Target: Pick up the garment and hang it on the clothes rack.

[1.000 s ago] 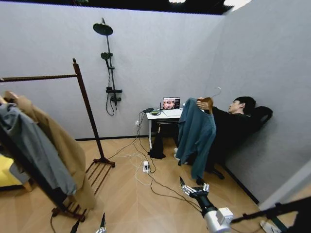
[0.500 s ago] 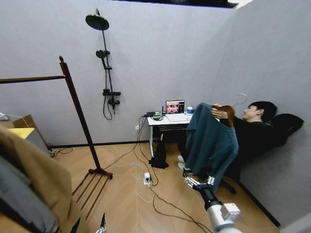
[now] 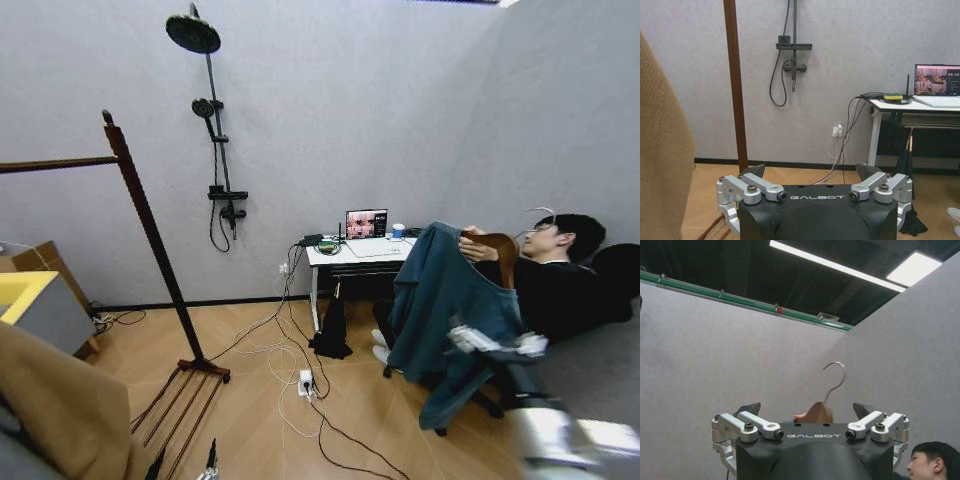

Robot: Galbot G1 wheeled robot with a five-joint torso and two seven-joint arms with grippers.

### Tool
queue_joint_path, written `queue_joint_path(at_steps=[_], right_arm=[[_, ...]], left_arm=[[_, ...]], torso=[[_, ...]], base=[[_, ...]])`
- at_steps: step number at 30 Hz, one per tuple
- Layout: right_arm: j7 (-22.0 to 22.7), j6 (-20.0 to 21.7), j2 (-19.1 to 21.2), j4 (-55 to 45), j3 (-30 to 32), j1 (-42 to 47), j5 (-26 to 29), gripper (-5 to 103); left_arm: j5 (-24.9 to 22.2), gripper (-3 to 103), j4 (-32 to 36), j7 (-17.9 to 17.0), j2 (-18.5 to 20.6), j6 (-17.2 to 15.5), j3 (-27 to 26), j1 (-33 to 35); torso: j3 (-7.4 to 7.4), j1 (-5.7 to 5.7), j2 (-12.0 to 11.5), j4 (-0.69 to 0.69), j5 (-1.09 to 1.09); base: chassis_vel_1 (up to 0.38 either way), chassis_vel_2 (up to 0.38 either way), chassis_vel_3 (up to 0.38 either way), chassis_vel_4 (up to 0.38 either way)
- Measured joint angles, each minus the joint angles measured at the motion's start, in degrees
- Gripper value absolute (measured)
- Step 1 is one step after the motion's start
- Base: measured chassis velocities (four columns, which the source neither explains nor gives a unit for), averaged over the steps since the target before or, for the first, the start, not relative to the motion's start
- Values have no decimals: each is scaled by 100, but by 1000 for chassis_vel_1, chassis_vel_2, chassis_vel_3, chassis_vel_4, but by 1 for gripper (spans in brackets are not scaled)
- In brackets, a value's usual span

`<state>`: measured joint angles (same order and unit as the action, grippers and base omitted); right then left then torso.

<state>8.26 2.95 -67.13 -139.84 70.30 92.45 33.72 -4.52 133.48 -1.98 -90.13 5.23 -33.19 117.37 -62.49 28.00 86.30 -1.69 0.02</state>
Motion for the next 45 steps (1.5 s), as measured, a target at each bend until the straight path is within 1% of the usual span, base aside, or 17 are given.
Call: queue_joint_path(at_steps=[1, 3, 4, 6, 9, 13, 16, 22, 28, 29, 31, 32, 37, 38, 39, 40, 45], right_arm=[[-308, -114, 259, 341, 246, -101, 310, 100], [-902, -573, 684, 1026, 338, -374, 630, 100], [-902, -573, 684, 1026, 338, -374, 630, 100], [-1150, -664, 1003, 1722, 278, -710, 639, 100], [-1185, -650, 1144, 2052, 146, -885, 656, 100], [-1147, -284, 1291, 2357, 2, -1161, 676, 100], [-1263, -85, 1432, 2659, -30, -1325, 892, 100], [-1562, -251, 1697, 3222, -528, -1886, 926, 100], [-1758, -309, 1871, 3578, -1018, -2453, 866, 103], [-1785, -320, 1913, 3698, -1166, -2654, 782, 96], [-1779, -340, 1934, 3764, -1270, -2777, 675, 96], [-1737, -340, 1945, 3783, -1343, -2859, 508, 87], [-1642, -294, 1952, 3732, -1408, -2919, 303, 76], [-1599, -291, 1947, 3715, -1423, -2933, 247, 65], [-1538, -296, 1938, 3697, -1447, -2944, 193, 60], [-1538, -296, 1938, 3697, -1447, -2944, 193, 60], [-1312, -315, 1884, 3630, -1530, -2973, 105, 37]], left_arm=[[0, 100, 0, 1, 0, 0, 1, 0], [0, 100, 0, 2, 0, 0, 1, 0], [0, 100, 0, 2, 0, 0, 1, 0], [0, 100, 0, 3, 0, 0, 2, 1], [0, 100, 0, 1, 0, 0, 1, 0], [0, 100, 0, 2, 0, 0, 1, 0], [0, 100, 0, 1, 0, 0, 1, 1], [0, 100, 0, 1, 0, 0, 1, 0], [0, 100, 0, 1, 0, 0, 1, 1], [0, 100, 0, 1, 0, 0, 1, 1], [0, 100, 0, 2, 0, 0, 1, 1], [0, 100, 0, 1, 0, 0, 1, 0], [0, 100, 0, 1, 0, 0, 1, 1], [0, 100, 0, 1, 0, 0, 1, 1], [0, 100, 0, 1, 0, 0, 1, 0], [0, 100, 0, 1, 0, 0, 1, 0], [0, 100, 0, 1, 0, 0, 1, 1]], torso=[[0, 0, 0, 0, -1], [0, 0, 0, 2, 0], [0, 0, 0, 2, 0], [-1, 1, -1, 3, 0], [-2, 2, -2, 3, 2], [-3, 5, -3, 4, 0], [-2, 4, -2, -2, -2], [-2, 4, -3, 3, -1], [-2, 4, -3, 2, -2], [-2, 4, -3, 3, -2], [-2, 4, -3, 3, -1], [-2, 4, -3, 4, -2], [-2, 4, -3, 1, -1], [-2, 4, -3, 1, -2], [-2, 4, -3, 1, -2], [-2, 4, -3, 1, -2], [-2, 4, -3, 1, -2]], base=[[0, 0, 0, 0], [0, 0, 0, 0], [0, 0, 0, 0], [0, 0, 0, 0], [0, 0, 0, 0], [0, 0, 0, 0], [0, 0, 0, 0], [0, 0, 0, 0], [0, 0, 0, 0], [0, 0, 0, 0], [0, 0, 0, 0], [0, 0, 0, 0], [0, 0, 0, 0], [0, 0, 0, 0], [0, 0, 0, 0], [0, 0, 0, 0], [0, 0, 0, 0]])
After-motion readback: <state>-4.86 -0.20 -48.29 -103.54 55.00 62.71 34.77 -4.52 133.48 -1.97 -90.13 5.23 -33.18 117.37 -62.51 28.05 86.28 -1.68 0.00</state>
